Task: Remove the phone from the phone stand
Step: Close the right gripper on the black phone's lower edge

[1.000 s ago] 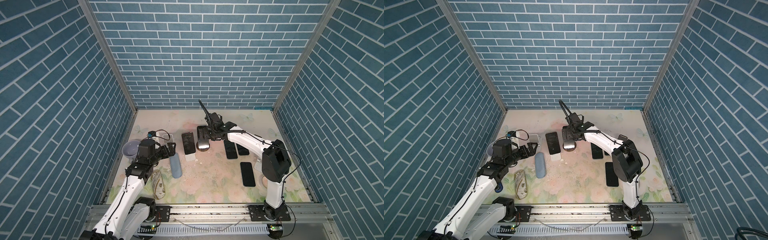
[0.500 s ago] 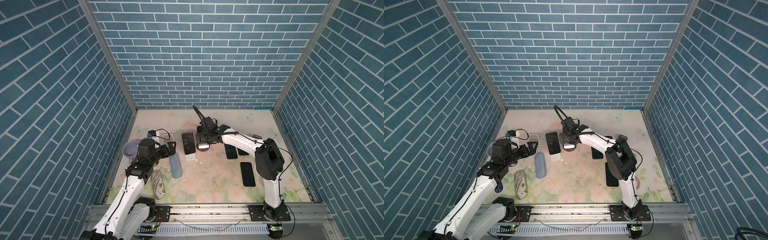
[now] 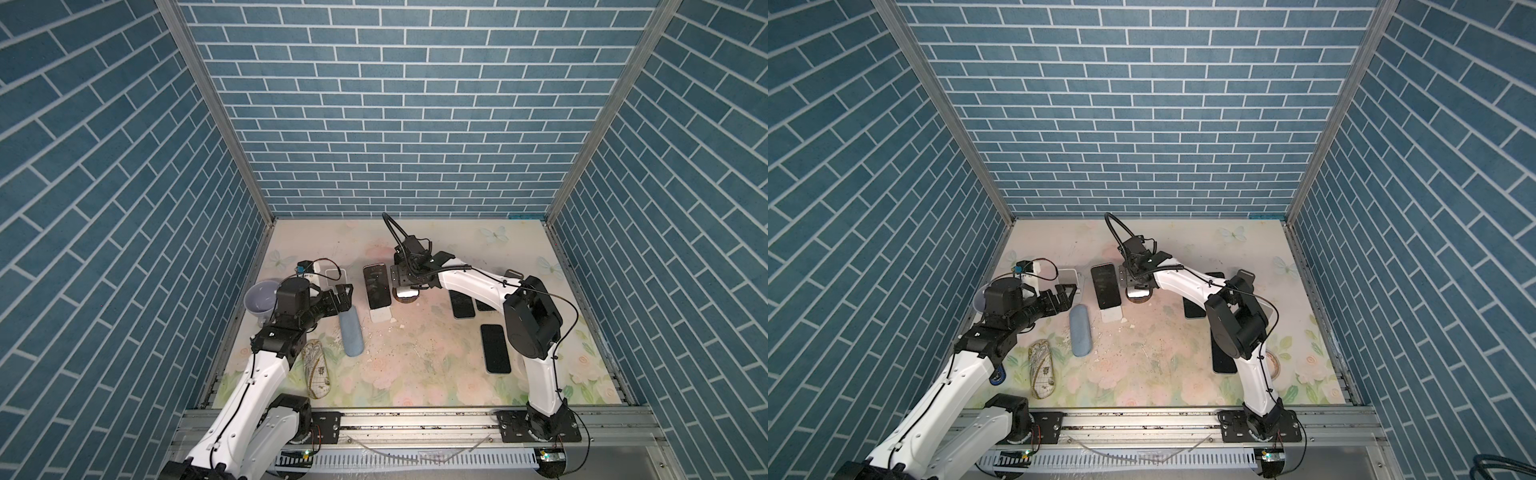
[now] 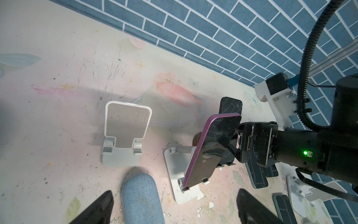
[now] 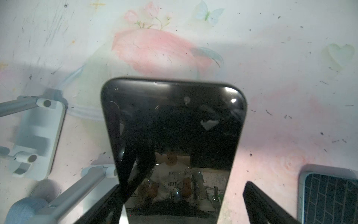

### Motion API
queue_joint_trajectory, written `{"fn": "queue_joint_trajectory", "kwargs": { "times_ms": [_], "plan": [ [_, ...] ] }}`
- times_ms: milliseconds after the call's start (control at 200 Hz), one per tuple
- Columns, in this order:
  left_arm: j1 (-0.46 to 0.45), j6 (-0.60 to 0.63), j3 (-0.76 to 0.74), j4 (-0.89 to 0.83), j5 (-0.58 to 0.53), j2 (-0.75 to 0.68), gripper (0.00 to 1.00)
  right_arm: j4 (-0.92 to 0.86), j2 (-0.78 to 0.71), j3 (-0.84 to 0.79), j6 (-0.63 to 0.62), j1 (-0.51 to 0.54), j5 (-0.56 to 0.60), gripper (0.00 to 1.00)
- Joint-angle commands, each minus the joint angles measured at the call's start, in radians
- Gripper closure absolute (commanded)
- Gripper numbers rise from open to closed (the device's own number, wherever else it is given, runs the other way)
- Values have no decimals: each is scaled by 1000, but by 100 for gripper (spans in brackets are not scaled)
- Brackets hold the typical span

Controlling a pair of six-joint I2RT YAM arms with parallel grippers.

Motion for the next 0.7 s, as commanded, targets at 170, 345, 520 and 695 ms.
{"fn": "queue_joint_trajectory", "kwargs": {
  "times_ms": [170,345,520,695],
  "plan": [
    [-6,21,-3,2,3,4,0,-8,40,66,47,14,42,9],
    [-6,27,0,-4,-1,5,0,-14,45,69,52,18,43,23],
    [-6,29,-3,-5,-5,5,0,-18,42,72,55,20,45,30],
    [-6,30,0,-9,-5,1,0,2,10,65,49,20,45,34]
  ]
}}
